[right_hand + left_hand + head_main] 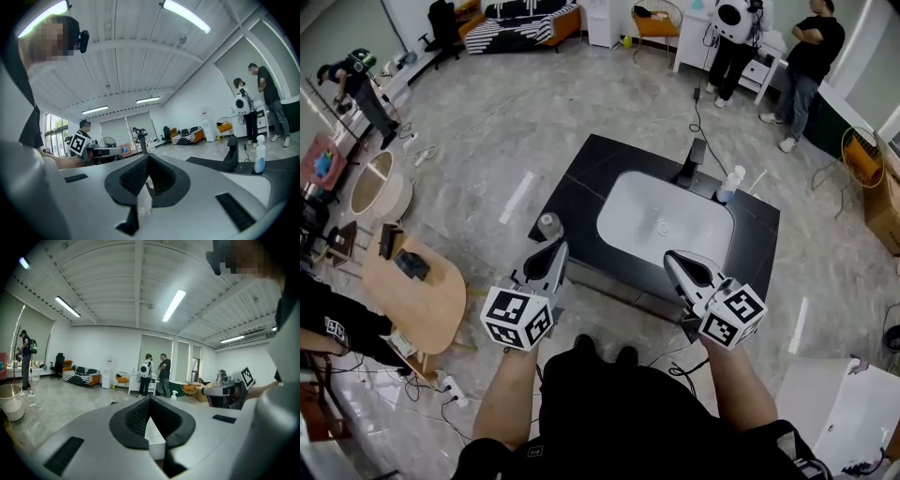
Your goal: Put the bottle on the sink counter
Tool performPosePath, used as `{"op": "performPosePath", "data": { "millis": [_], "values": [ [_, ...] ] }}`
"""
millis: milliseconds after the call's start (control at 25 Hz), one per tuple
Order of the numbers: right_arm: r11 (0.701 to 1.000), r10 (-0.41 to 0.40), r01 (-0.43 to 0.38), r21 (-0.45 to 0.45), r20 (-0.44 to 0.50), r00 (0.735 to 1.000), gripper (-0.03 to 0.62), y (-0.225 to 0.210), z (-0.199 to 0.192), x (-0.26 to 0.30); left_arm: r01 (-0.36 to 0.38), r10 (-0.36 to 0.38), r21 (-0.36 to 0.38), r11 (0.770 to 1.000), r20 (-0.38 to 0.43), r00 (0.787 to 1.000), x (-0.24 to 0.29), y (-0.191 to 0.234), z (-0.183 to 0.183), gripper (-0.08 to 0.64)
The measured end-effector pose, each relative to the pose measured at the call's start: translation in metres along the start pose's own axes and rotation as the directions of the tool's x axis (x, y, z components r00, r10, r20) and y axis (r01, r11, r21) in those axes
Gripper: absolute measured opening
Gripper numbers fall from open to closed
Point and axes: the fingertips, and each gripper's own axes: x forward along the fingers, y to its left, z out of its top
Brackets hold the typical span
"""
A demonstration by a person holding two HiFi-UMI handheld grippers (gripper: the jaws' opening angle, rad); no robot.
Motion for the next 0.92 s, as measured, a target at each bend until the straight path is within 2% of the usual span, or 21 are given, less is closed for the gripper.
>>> {"op": "performPosePath", "data": {
  "millis": [120, 280, 480, 920],
  "values": [
    [0.999, -0.039, 0.04, -0.034, 0.011, 0.999, 0.012, 0.0, 0.007, -0.009, -0.009, 0.009, 0.003, 1.0, 0.018, 1.0, -0.011, -0.001, 0.009, 0.006],
    [0.997, -0.059, 0.061, -0.049, 0.037, 0.998, 0.012, 0.004, 0.018, -0.006, -0.017, 0.018, 0.021, 1.0, -0.009, 1.0, -0.016, 0.004, 0.014, 0.006],
    [0.997, -0.031, 0.034, -0.067, 0.037, 0.999, 0.012, 0.018, 0.02, 0.015, -0.032, 0.033, 0.058, 0.998, -0.015, 0.999, -0.015, 0.016, 0.016, 0.006],
    [0.996, -0.005, 0.009, -0.09, 0.039, 0.999, 0.012, 0.029, 0.022, 0.026, -0.079, 0.08, 0.042, 0.996, -0.016, 0.997, -0.021, 0.038, 0.008, 0.006]
  ]
}}
